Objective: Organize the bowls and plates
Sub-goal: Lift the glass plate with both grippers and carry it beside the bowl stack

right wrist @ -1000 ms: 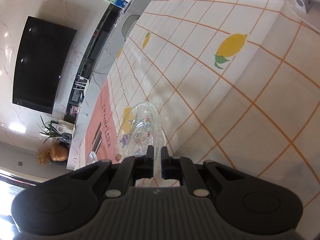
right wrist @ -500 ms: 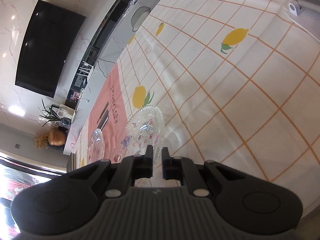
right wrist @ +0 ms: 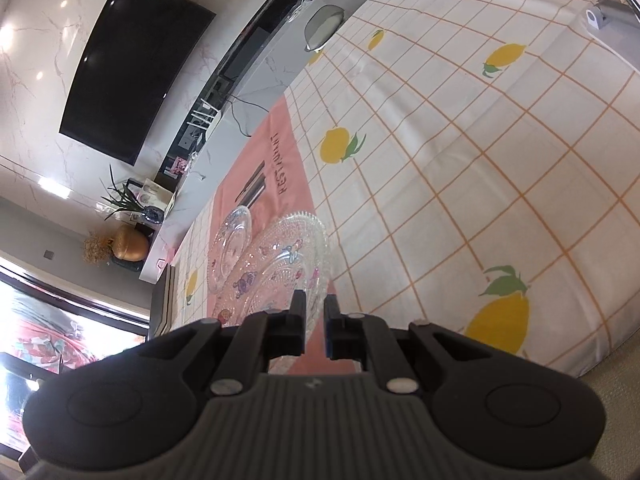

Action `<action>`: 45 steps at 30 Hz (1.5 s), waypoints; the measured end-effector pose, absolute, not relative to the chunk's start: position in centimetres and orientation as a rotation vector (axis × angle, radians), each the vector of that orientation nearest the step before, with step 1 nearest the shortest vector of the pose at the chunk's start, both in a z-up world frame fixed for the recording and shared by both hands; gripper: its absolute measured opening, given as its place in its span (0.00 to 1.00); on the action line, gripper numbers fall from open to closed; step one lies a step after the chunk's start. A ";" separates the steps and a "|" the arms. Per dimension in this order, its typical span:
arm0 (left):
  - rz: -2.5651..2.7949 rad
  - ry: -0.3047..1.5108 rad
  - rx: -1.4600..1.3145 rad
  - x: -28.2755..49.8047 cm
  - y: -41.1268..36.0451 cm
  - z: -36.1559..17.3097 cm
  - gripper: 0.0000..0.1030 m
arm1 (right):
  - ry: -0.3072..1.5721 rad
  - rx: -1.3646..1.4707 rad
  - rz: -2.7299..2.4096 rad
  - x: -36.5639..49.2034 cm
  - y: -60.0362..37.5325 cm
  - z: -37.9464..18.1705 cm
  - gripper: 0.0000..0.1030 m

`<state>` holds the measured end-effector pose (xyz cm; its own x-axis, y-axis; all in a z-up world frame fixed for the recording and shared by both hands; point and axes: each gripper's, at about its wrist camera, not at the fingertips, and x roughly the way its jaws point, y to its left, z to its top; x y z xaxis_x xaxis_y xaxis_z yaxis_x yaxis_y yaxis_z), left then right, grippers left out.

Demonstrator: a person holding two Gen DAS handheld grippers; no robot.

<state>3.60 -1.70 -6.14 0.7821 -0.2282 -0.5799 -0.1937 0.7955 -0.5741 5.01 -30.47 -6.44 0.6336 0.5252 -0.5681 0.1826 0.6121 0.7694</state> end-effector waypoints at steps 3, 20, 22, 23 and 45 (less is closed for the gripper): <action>-0.008 0.680 -0.657 3.0 -1.2 -6.8 0.15 | 0.897 0.909 0.254 5.0 -30.0 -6.8 0.06; 0.052 0.707 -0.660 2.3 -0.8 -10.3 0.15 | 1.005 0.880 0.272 6.2 -28.0 -10.9 0.06; 0.040 0.727 -0.673 2.5 -1.1 -10.7 0.16 | 1.008 0.848 0.256 6.2 -28.1 -10.8 0.05; 0.034 0.743 -0.677 2.5 -1.3 -10.9 0.17 | 1.010 0.833 0.244 6.1 -28.2 -10.8 0.05; 0.009 0.736 -0.548 2.0 -3.8 -10.0 0.64 | 1.008 0.447 0.180 6.9 -25.2 -8.8 0.10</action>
